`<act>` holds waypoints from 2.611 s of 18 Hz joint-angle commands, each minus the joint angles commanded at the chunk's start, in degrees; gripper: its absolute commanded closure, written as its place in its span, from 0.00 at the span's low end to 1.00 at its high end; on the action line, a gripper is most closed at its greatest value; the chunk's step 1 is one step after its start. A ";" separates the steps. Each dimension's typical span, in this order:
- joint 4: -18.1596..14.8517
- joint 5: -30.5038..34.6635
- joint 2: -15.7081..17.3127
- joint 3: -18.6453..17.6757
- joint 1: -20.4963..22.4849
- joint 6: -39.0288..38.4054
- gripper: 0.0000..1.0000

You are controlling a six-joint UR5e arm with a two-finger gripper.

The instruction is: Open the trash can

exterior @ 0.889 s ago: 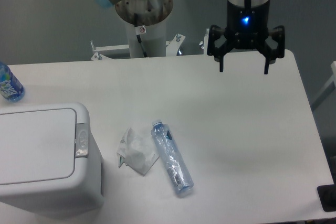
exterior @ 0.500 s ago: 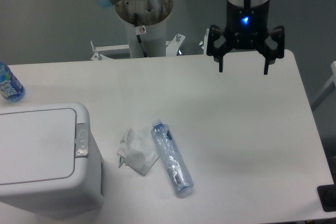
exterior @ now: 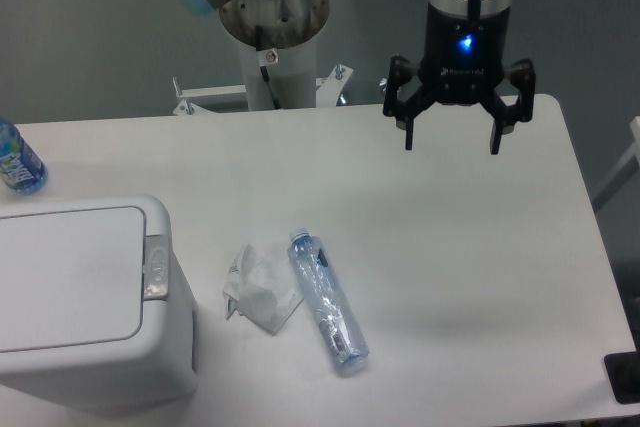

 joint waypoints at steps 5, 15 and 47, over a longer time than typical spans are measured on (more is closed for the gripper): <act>7.21 0.00 -2.72 0.09 -3.78 -14.15 0.00; 9.68 -0.09 -5.01 0.09 -11.25 -28.92 0.00; 10.47 -3.95 -6.60 -2.46 -21.10 -30.35 0.00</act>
